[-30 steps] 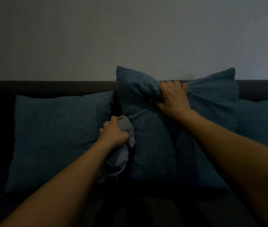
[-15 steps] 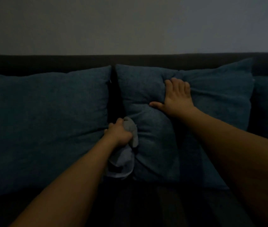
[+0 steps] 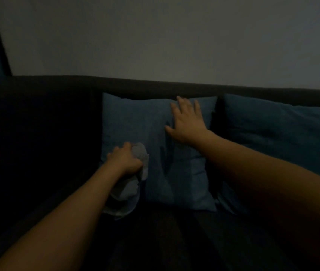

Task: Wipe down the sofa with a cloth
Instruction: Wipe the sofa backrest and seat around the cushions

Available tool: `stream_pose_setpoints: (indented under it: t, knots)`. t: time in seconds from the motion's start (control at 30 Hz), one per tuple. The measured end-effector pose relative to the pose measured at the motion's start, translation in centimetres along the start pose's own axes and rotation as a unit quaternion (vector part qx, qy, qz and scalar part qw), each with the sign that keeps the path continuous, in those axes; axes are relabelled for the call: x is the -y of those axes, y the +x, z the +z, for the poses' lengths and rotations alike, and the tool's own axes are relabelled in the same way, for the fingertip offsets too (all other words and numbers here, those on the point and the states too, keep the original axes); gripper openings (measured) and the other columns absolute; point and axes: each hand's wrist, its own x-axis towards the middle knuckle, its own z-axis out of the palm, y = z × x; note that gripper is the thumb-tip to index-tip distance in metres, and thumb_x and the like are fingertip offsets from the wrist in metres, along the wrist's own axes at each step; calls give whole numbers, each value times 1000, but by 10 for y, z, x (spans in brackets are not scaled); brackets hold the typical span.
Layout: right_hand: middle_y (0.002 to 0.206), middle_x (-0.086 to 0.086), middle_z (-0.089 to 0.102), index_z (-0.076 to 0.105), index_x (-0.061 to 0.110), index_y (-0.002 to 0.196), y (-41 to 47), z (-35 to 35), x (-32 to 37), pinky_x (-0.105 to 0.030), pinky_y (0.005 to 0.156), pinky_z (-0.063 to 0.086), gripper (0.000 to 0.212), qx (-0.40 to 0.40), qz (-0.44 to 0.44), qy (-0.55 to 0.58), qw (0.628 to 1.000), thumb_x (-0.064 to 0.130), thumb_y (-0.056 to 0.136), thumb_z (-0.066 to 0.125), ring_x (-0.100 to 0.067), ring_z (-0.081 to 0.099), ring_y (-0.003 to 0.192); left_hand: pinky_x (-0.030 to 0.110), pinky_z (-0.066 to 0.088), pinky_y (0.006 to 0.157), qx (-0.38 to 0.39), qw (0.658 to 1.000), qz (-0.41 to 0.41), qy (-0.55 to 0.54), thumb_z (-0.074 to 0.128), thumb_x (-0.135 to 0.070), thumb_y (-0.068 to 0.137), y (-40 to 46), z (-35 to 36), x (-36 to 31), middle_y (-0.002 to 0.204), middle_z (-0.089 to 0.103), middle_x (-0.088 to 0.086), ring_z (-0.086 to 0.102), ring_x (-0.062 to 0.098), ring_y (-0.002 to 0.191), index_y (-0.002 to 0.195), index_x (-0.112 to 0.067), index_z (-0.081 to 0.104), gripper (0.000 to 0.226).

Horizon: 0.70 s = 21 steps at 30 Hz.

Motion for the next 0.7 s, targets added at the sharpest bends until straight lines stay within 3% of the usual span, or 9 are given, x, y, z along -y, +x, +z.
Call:
stream_pose_setpoints:
  t: [0.1, 0.23, 0.3, 0.37, 0.5, 0.6, 0.7]
  knots:
    - [159, -15, -7, -1, 16, 152, 24, 27, 54, -57, 114, -9, 96, 53, 8, 9, 999, 70, 84, 41, -32, -8, 146, 46, 36, 104, 4, 998, -55, -28, 61, -43, 82, 9, 2, 53, 144, 27, 19, 30, 42, 131, 146, -21, 21, 79]
    - [158, -14, -9, -9, 18, 151, 63, 57, 74, -61, 109, -16, 125, 56, 51, -7, 997, 86, 63, 49, -32, -12, 145, 49, 34, 106, 7, 998, -51, -34, 61, -43, 82, 40, 18, 90, 145, 24, 17, 27, 41, 132, 148, -22, 17, 82]
    - [158, -14, -3, -7, 18, 151, 85, 69, 70, -60, 110, -15, 137, 65, 61, -8, 996, 91, 52, 52, -32, -6, 145, 50, 32, 108, 17, 999, -33, -14, 61, -41, 83, 61, 28, 95, 147, 20, 17, 24, 41, 133, 149, -18, 11, 86]
    - [153, -15, 15, 7, 15, 149, 99, 82, 71, -58, 113, -4, 138, 70, 53, -14, 996, 93, 45, 54, -34, 10, 142, 53, 32, 108, 38, 999, -25, 2, 64, -39, 82, 83, 41, 98, 148, 16, 17, 20, 41, 134, 148, -15, 6, 91]
    - [124, -11, 47, 41, 15, 124, 103, 116, 93, -48, 103, 26, 102, 1, 15, -38, 999, 85, 52, 59, -32, 41, 117, 57, 34, 106, 68, 996, -53, 19, 66, -42, 80, 120, 65, 107, 150, 12, 15, 19, 42, 135, 148, -17, 2, 97]
    - [109, -10, 58, 49, 17, 108, 89, 131, 111, -44, 92, 32, 70, -40, -3, -54, 998, 73, 66, 58, -31, 51, 102, 63, 37, 100, 73, 995, -62, 26, 66, -46, 78, 124, 70, 102, 149, 14, 14, 21, 41, 133, 147, -20, 7, 95]
    - [110, -10, 62, 51, 18, 109, 82, 106, 113, -42, 92, 32, 53, -16, -18, -29, 999, 61, 77, 56, -31, 55, 102, 60, 38, 101, 77, 995, -66, 21, 67, -43, 77, 106, 57, 100, 148, 17, 14, 23, 40, 132, 147, -21, 9, 94]
